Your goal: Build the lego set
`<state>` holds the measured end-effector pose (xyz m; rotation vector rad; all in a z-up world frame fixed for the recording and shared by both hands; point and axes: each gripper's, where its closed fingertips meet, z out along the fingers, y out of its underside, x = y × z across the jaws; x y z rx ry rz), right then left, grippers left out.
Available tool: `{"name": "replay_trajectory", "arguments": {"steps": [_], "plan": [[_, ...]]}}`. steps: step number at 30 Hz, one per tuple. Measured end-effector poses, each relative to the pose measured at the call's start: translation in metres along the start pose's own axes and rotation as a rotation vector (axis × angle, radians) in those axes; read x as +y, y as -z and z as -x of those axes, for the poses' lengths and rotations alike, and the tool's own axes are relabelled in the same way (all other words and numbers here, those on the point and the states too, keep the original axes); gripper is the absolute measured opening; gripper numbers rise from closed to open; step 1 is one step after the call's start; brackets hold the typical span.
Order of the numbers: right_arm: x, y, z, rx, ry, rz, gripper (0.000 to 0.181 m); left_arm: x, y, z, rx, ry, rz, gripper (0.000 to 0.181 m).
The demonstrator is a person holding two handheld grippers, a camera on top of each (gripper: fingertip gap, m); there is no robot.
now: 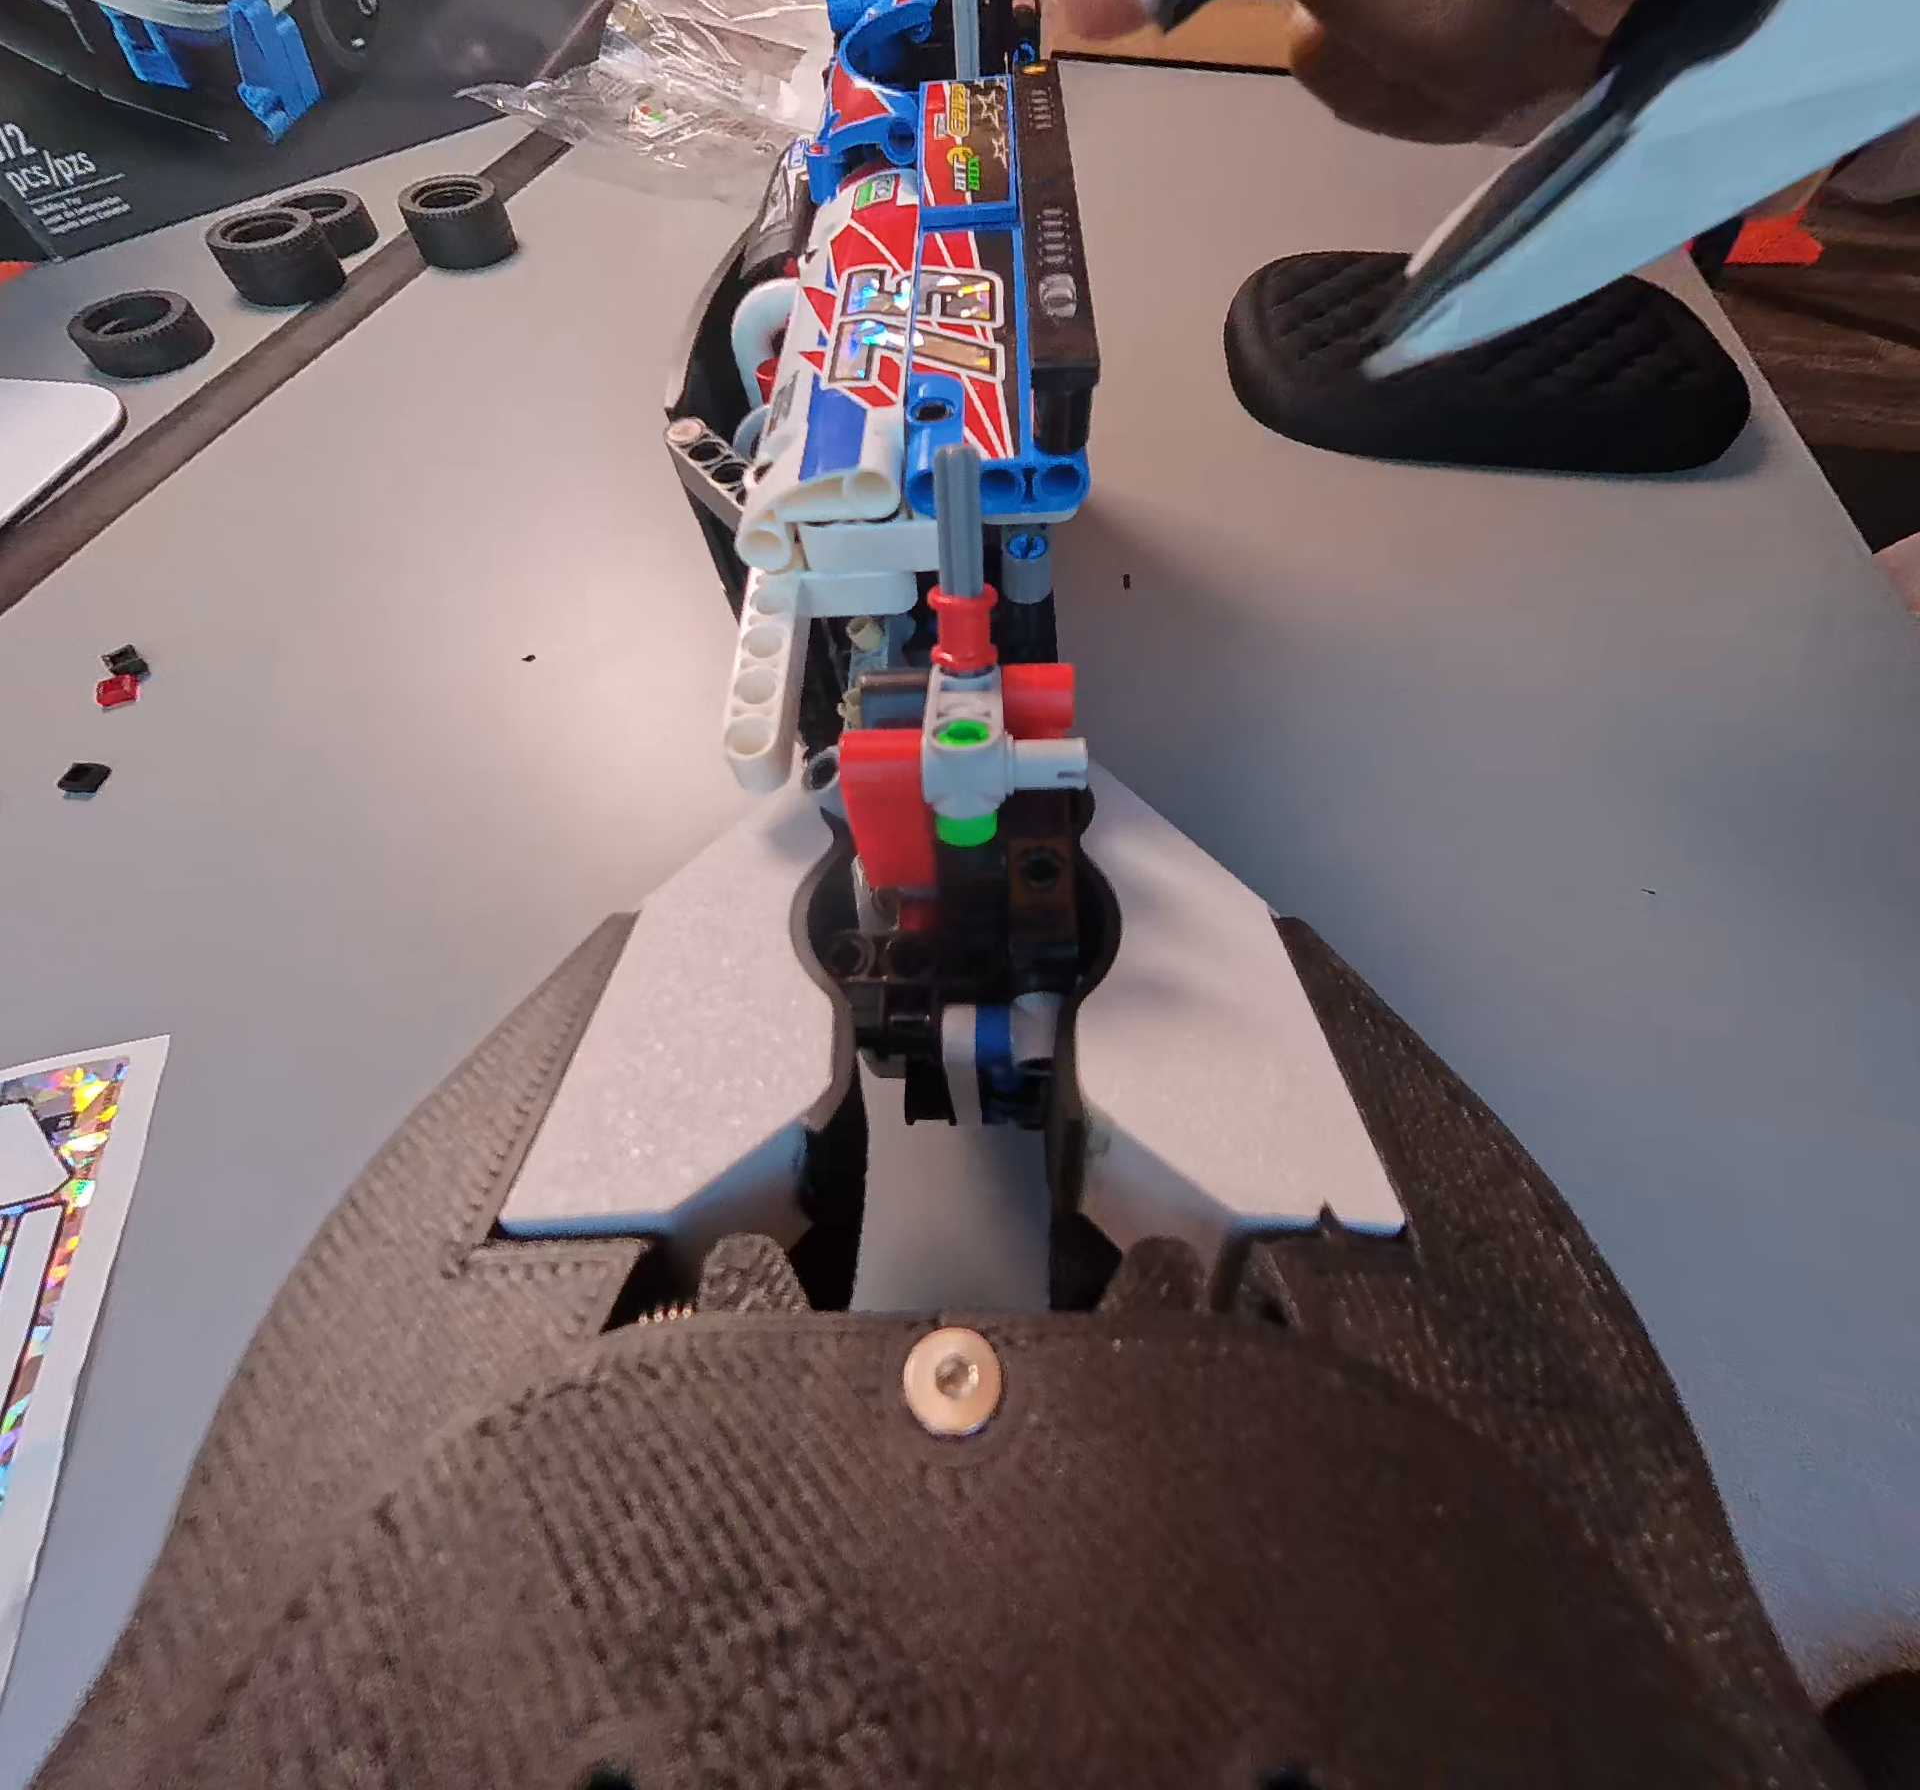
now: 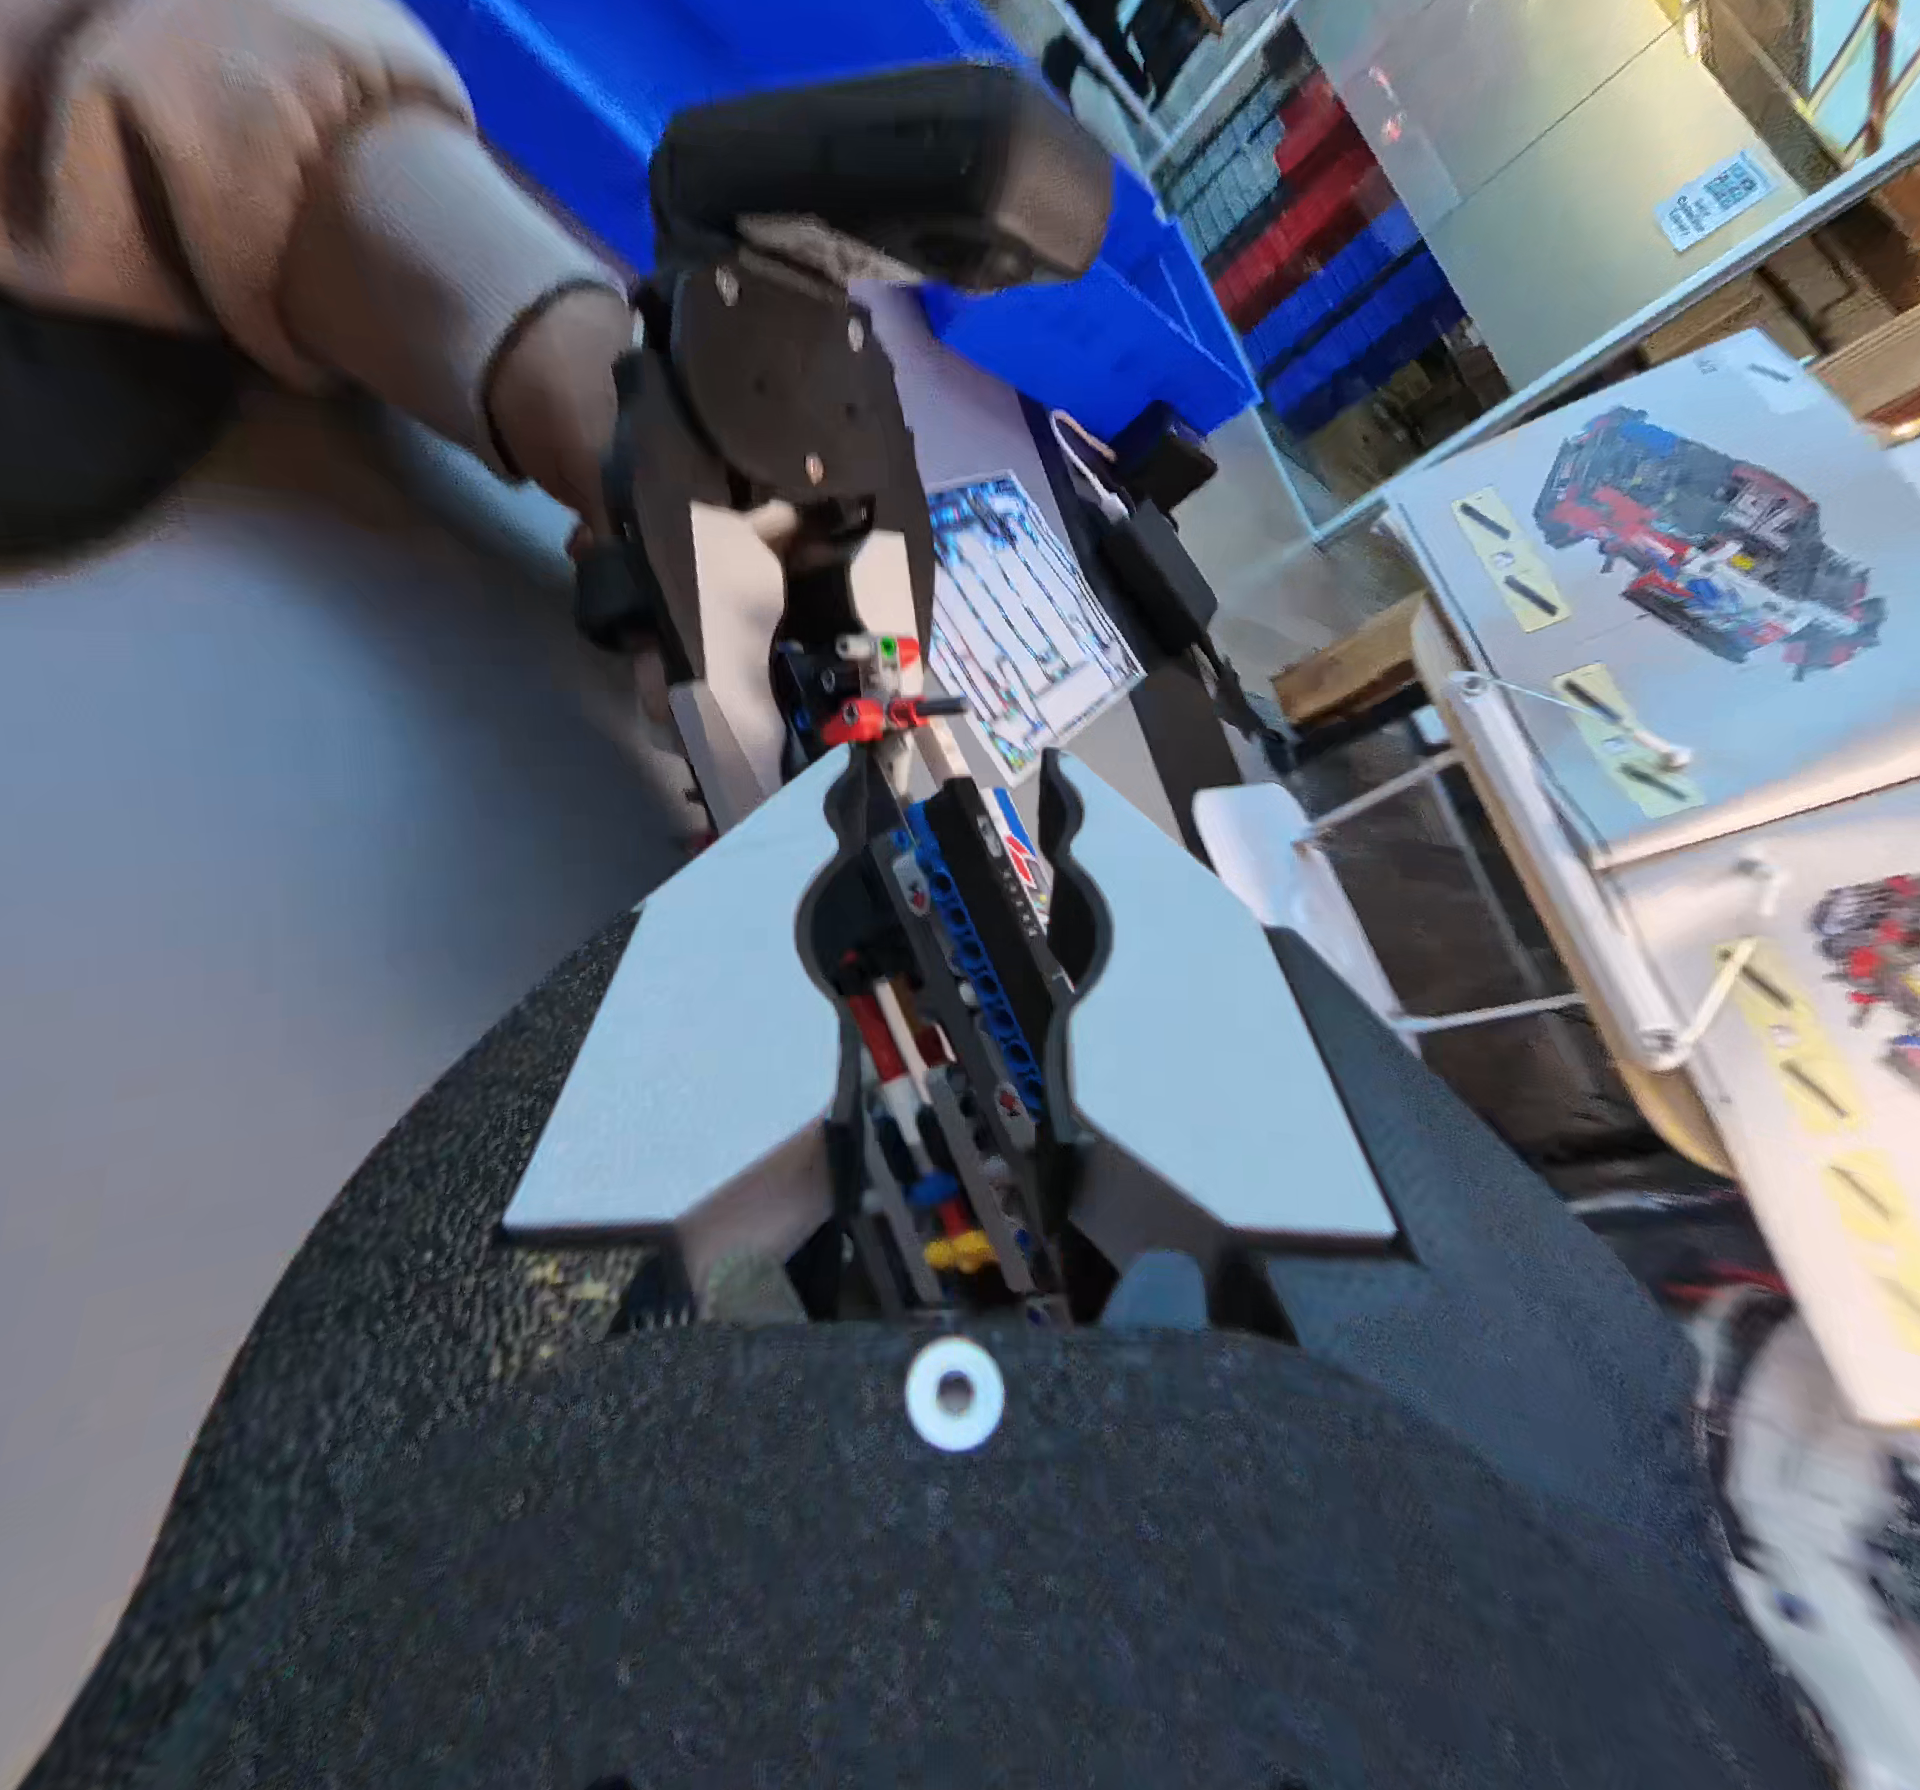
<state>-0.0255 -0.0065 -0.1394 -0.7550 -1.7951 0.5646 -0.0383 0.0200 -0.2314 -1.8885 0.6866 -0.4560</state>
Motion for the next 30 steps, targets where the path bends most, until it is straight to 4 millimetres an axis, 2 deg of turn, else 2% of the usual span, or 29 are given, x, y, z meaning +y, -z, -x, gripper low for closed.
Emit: {"name": "replay_trajectory", "arguments": {"steps": [4, 6, 8, 10, 19, 22, 26, 30], "plan": [[-0.028, 0.025, -0.008, -0.109, -0.453, -0.311, 0.031, 0.000, 0.000, 0.000, -0.001, 0.004, -0.007, 0.033], [-0.034, 0.038, -0.014, -0.128, -0.572, -0.432, 0.030, 0.000, 0.000, 0.001, -0.003, 0.001, -0.013, 0.033], [-0.034, 0.048, -0.015, -0.120, -0.601, -0.491, 0.025, -0.001, 0.001, 0.000, -0.010, -0.011, -0.017, 0.033], [-0.034, 0.058, -0.016, -0.094, -0.596, -0.537, 0.000, -0.001, 0.000, -0.001, -0.018, -0.033, -0.019, 0.033], [-0.043, 0.099, -0.008, -0.212, -0.642, -0.713, 0.000, -0.003, 0.000, -0.003, -0.040, -0.082, -0.027, 0.033], [-0.027, 0.102, -0.009, -0.199, -0.612, -0.652, 0.000, -0.004, 0.000, -0.004, -0.058, -0.124, -0.032, 0.033], [0.025, 0.112, -0.048, 0.038, -0.534, -0.495, 0.000, -0.007, 0.002, -0.005, -0.138, -0.282, -0.022, 0.034], [0.072, 0.134, -0.080, 0.186, -0.497, -0.424, 0.022, -0.011, 0.003, -0.005, -0.279, -0.542, 0.017, 0.034]]}}
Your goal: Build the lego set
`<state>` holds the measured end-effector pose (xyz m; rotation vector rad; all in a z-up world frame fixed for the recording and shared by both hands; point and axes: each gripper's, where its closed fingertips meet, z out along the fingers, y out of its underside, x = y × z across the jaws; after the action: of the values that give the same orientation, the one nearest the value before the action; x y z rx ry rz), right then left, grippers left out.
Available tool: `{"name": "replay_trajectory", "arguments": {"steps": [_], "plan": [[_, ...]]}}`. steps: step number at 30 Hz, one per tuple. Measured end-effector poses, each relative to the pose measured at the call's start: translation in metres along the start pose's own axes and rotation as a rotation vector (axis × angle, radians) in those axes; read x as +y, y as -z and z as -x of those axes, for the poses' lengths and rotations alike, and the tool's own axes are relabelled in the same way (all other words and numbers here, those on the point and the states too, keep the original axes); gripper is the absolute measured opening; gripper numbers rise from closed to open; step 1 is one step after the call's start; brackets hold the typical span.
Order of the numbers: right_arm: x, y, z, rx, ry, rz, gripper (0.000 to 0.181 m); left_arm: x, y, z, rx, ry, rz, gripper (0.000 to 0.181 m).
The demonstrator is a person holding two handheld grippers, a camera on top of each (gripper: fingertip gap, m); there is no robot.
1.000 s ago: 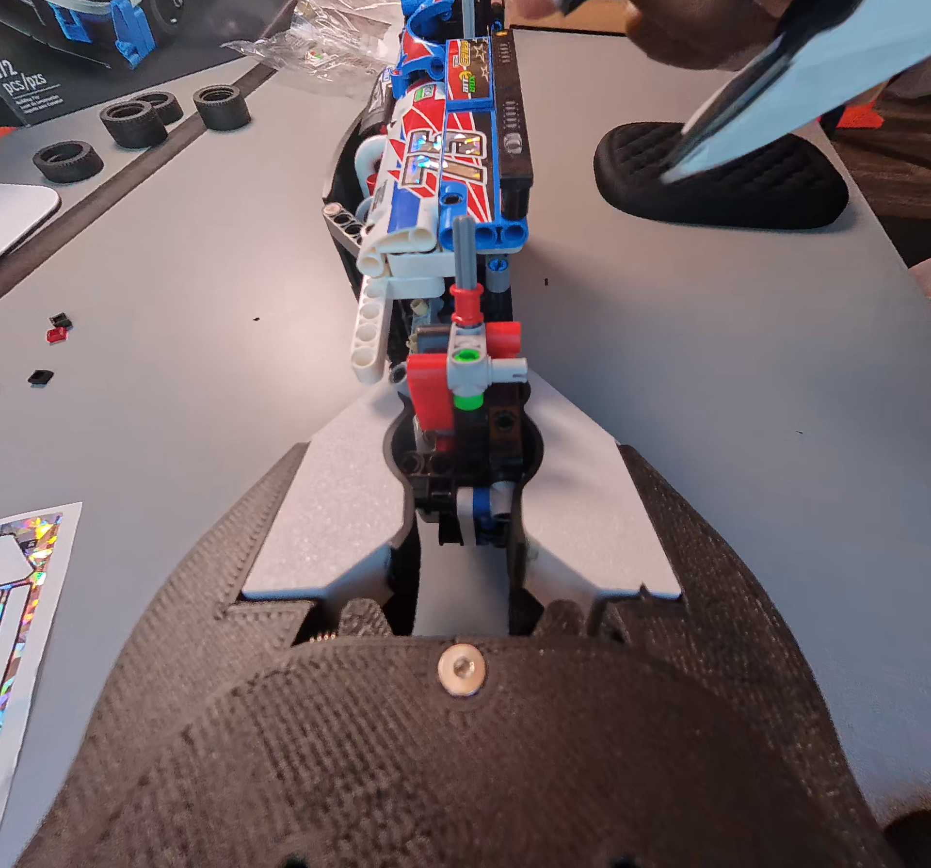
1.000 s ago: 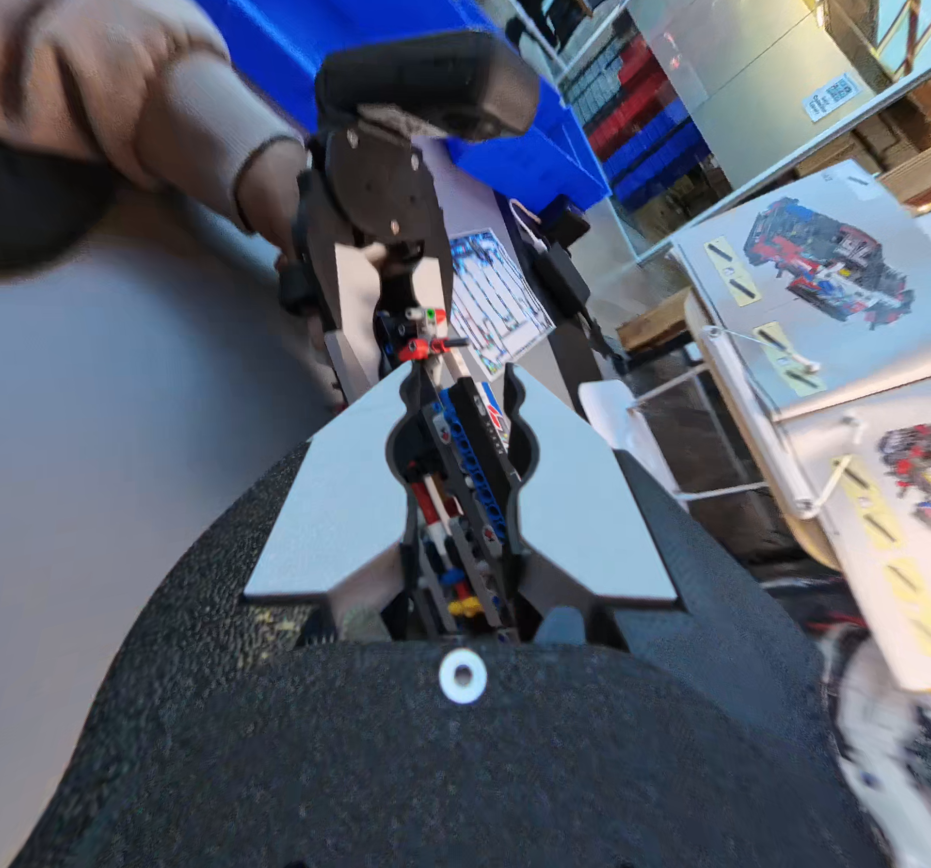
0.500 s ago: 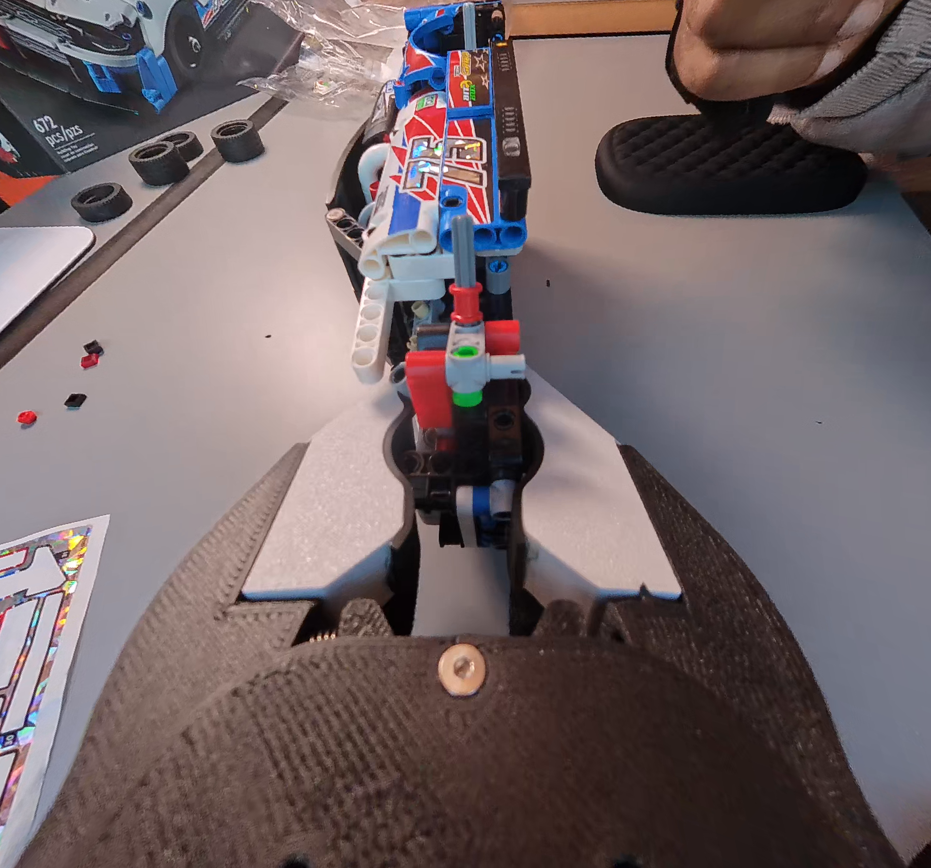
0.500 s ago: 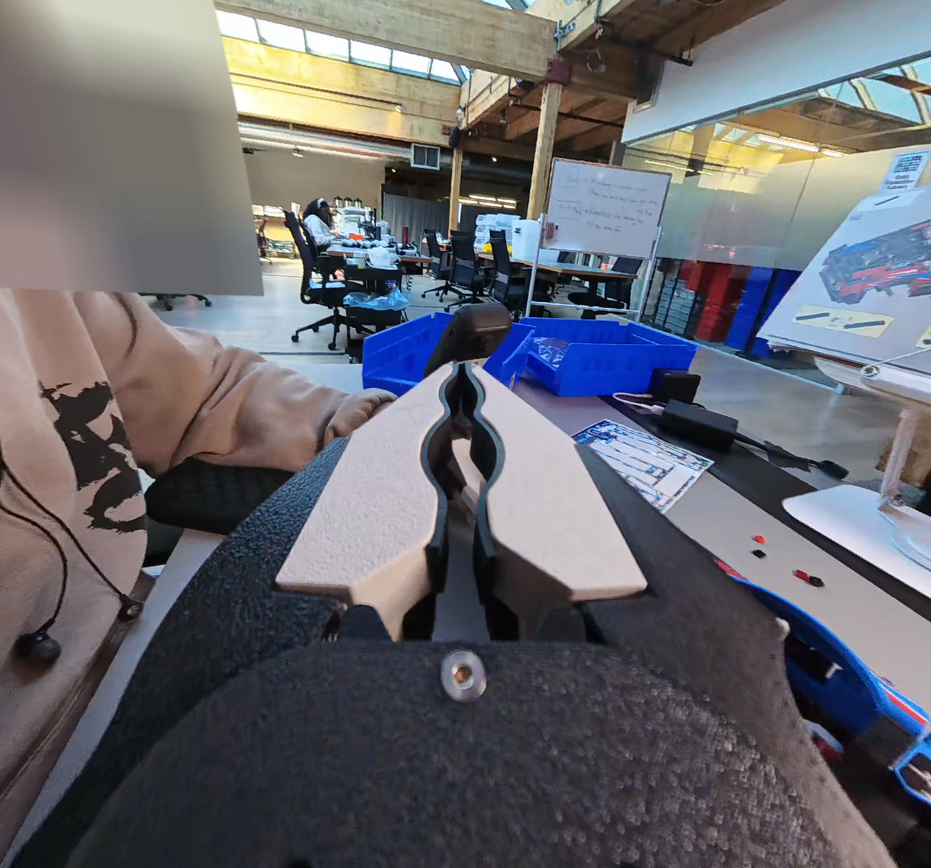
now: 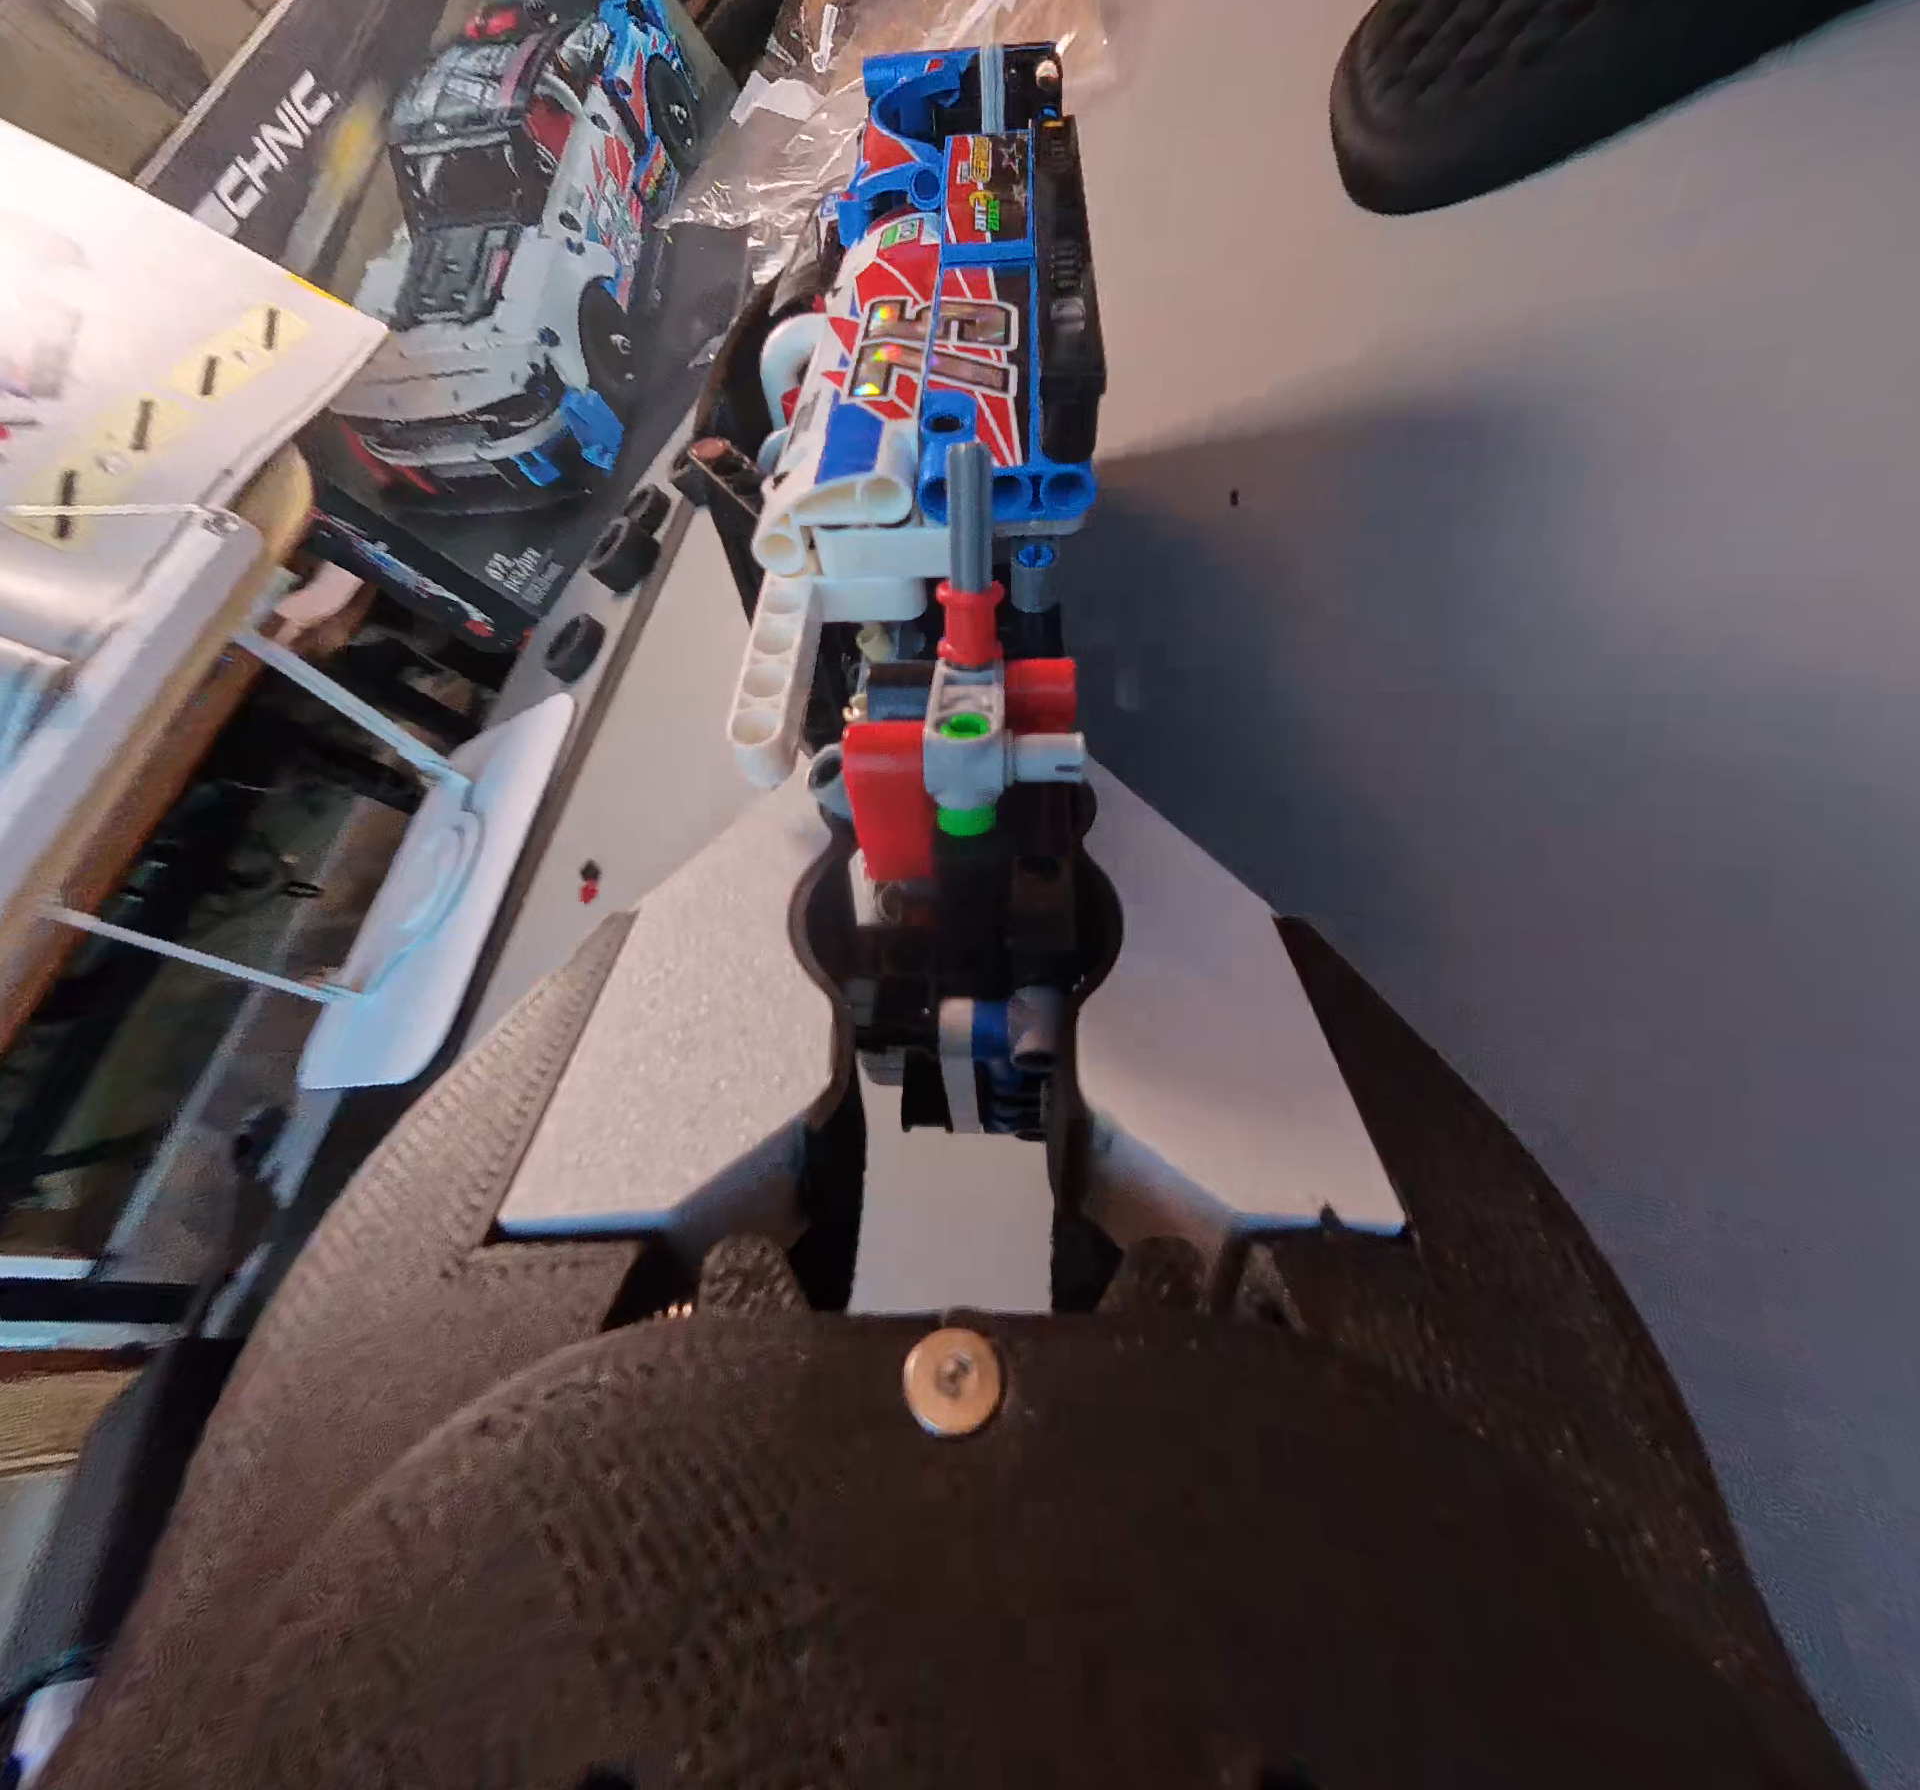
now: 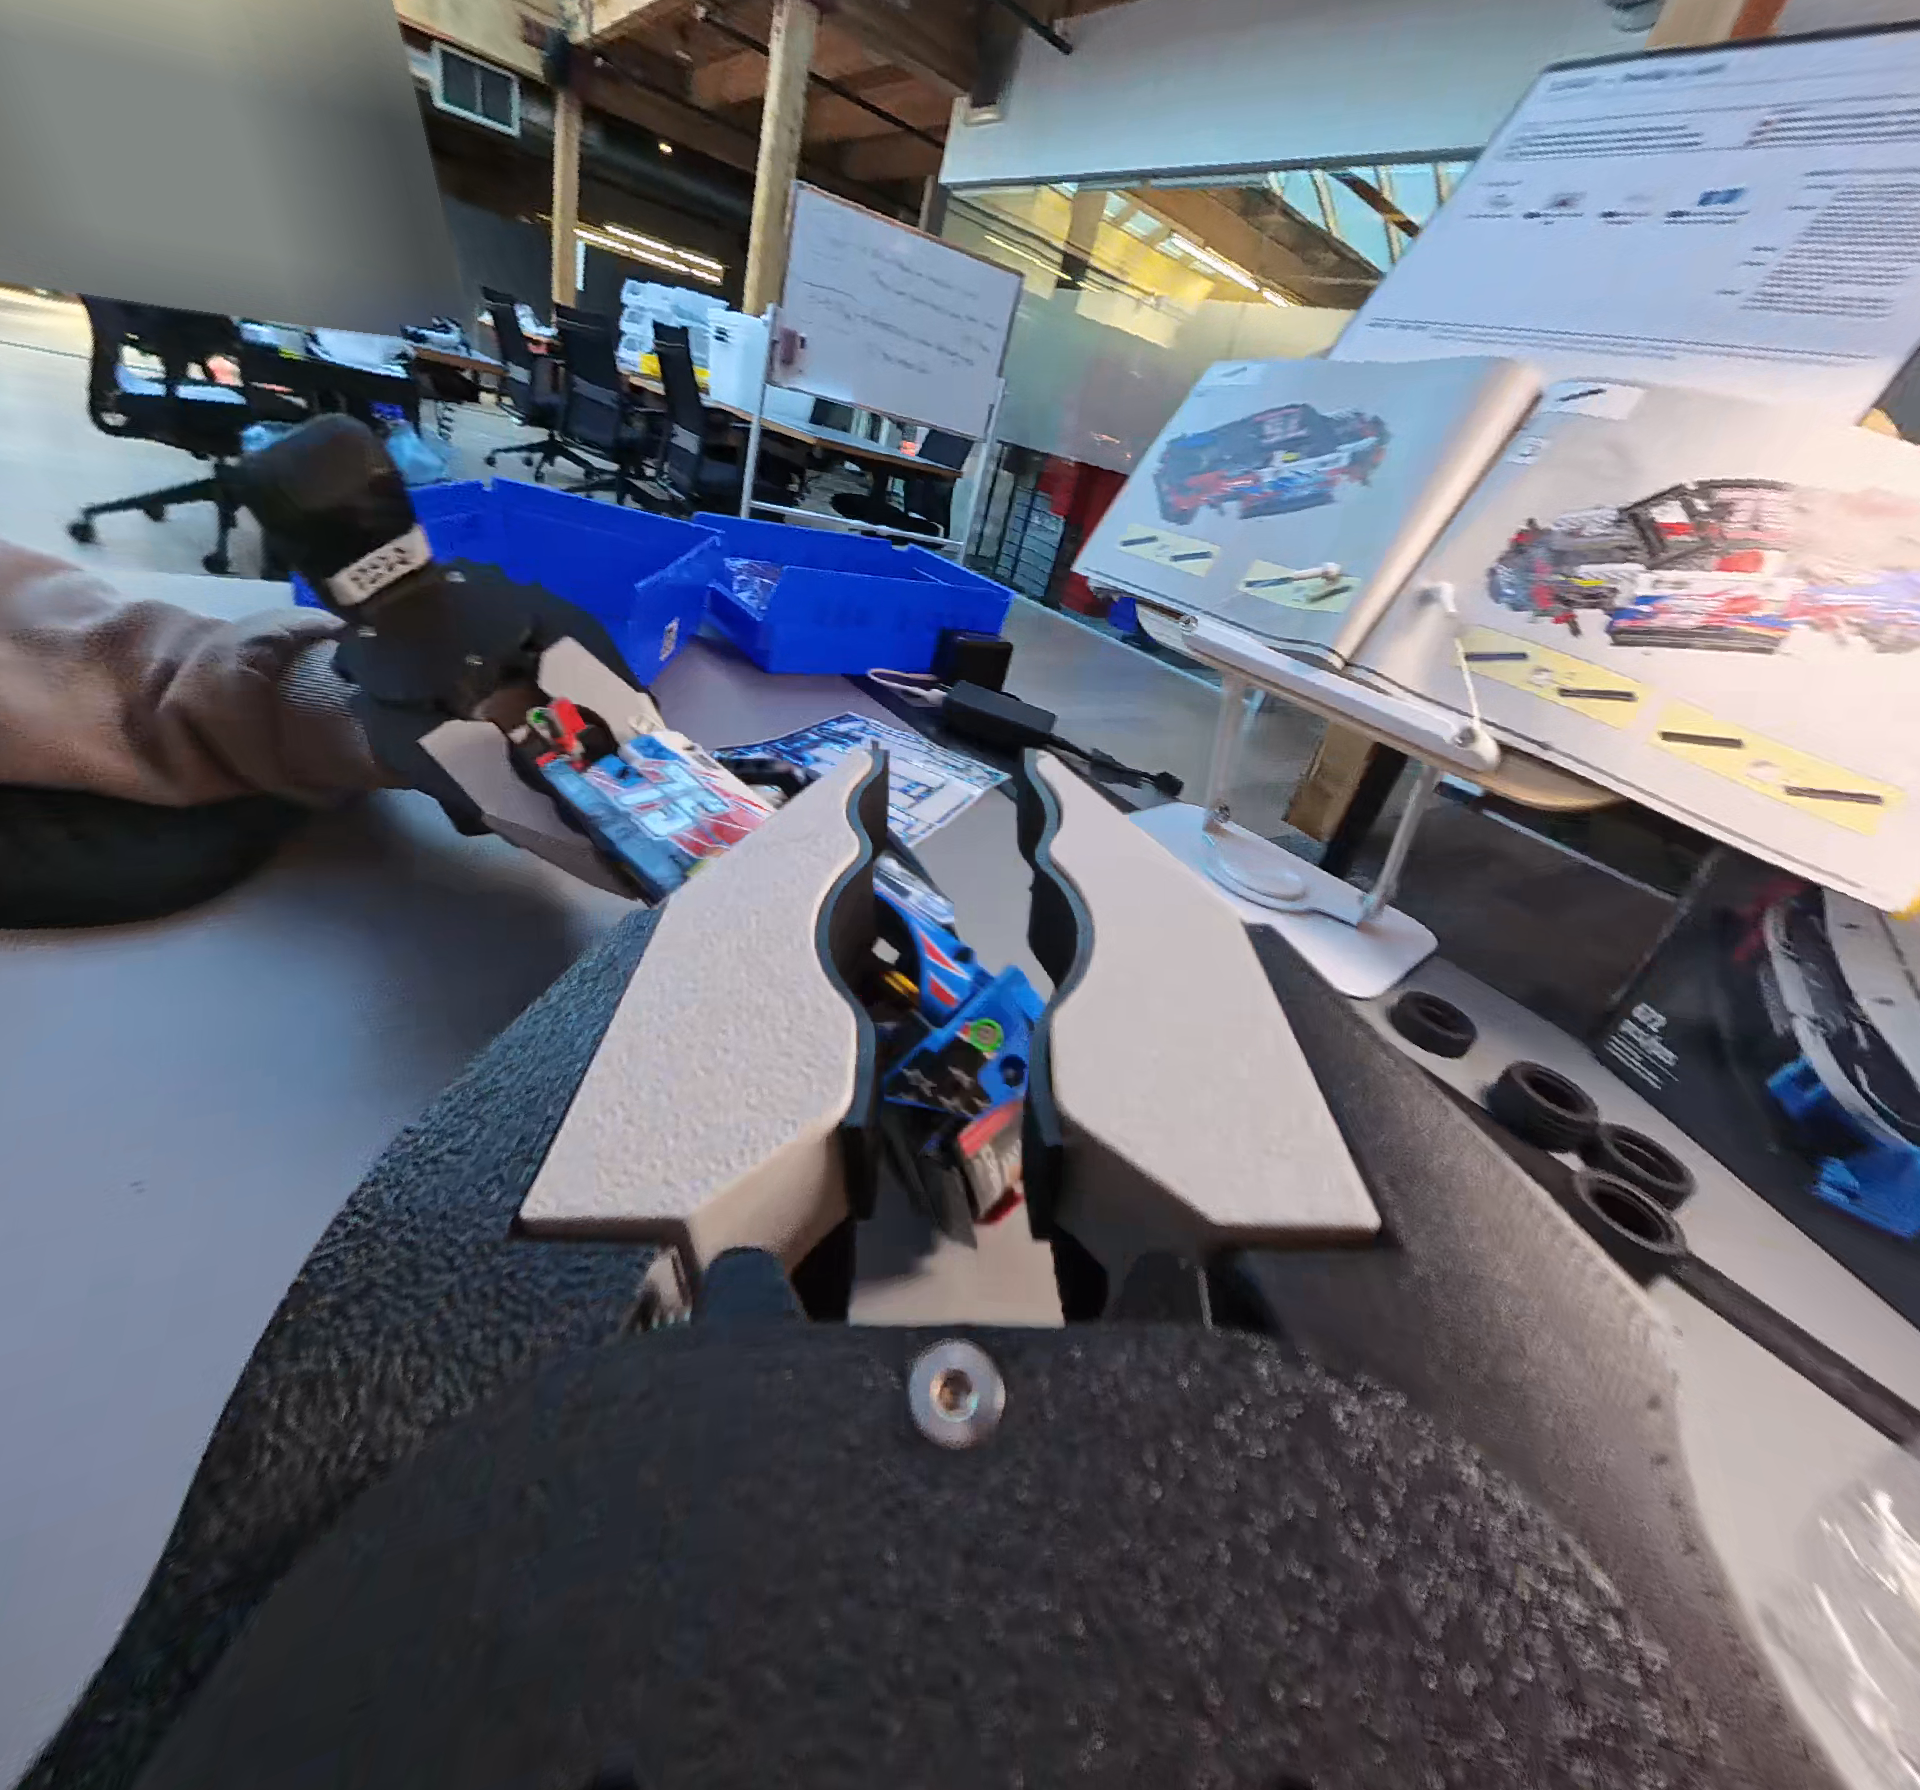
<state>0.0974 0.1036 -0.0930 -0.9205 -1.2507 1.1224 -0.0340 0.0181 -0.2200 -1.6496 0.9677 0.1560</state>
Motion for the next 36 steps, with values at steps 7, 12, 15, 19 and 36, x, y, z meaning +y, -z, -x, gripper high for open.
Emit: {"name": "replay_trajectory", "arguments": {"steps": [7, 12, 15, 19, 36], "plan": [[0.050, 0.016, -0.025, 0.107, -0.031, 0.055, 0.026, 0.002, -0.002, 0.006, -0.241, -0.532, 0.152, 0.035], [0.064, 0.012, -0.026, 0.107, -0.017, 0.104, 0.025, 0.008, -0.005, 0.006, -0.293, -0.715, 0.177, 0.035], [0.073, 0.011, -0.024, 0.106, -0.017, 0.132, 0.023, 0.012, -0.008, 0.008, -0.310, -0.775, 0.185, 0.036], [0.086, 0.005, -0.015, 0.086, 0.037, 0.192, 0.023, 0.019, -0.008, 0.011, -0.314, -0.772, 0.192, 0.037], [0.112, -0.004, 0.000, 0.065, 0.233, 0.340, 0.024, 0.046, -0.010, 0.001, -0.140, -0.696, 0.267, 0.055]]}}
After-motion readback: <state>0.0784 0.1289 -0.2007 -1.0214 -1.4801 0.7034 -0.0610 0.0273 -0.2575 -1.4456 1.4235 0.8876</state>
